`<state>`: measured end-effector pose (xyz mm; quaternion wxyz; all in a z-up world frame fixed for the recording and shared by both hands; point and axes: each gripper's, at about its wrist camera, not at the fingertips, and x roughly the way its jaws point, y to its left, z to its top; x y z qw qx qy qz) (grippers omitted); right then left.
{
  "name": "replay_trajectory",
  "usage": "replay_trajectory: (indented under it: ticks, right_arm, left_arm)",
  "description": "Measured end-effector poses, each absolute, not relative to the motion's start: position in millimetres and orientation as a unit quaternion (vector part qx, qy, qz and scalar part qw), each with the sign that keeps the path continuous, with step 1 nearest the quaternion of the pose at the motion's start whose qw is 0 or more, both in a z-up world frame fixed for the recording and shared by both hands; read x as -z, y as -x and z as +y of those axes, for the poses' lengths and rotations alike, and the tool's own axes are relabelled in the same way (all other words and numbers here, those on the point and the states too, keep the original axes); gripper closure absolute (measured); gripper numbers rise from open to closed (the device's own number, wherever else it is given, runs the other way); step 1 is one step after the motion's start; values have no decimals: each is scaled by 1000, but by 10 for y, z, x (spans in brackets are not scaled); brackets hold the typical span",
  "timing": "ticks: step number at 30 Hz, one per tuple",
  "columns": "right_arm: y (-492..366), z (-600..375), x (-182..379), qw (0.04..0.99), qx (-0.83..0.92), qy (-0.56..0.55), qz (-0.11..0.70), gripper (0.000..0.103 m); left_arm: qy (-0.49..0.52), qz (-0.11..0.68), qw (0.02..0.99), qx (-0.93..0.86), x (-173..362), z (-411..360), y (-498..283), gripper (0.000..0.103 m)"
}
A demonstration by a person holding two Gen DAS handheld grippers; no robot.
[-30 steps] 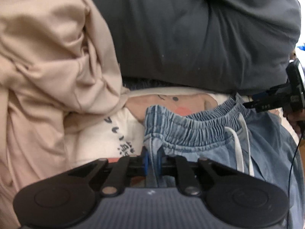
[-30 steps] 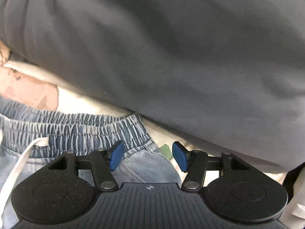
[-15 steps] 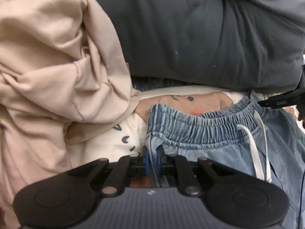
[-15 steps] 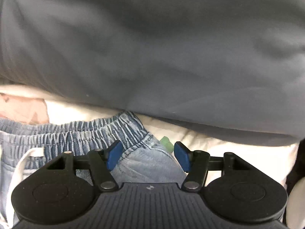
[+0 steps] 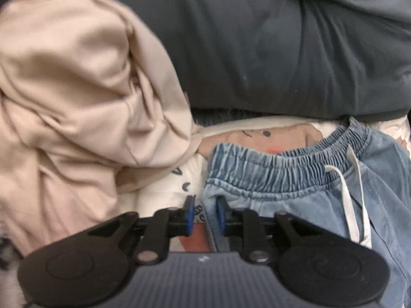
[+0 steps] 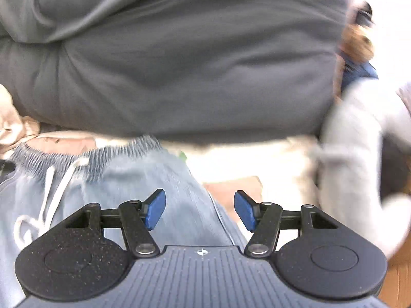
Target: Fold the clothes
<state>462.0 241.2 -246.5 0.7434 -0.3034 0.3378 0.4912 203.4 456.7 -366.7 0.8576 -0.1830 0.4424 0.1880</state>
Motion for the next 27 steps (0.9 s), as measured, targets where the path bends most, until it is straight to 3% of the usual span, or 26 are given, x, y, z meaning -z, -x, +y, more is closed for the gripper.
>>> replay_trajectory:
  ticks: [5, 11, 13, 27]
  right_arm:
    - [-4698, 1680, 2298, 755, -466, 303, 348, 38]
    - [-4784, 816, 2276, 781, -424, 277, 366, 38]
    - [-4808, 533, 2267, 789, -410, 268, 371, 38]
    - [-4921, -1407, 2341, 845, -294, 181, 407, 38]
  left_arm:
    - [174, 433, 859, -209, 3404, 4539, -1914, 80]
    - [150, 432, 864, -212, 3100, 4442, -1853, 68]
    - [134, 439, 865, -202, 3043, 4350, -1909, 59]
    - [64, 465, 878, -91, 2834, 3352, -2723, 50]
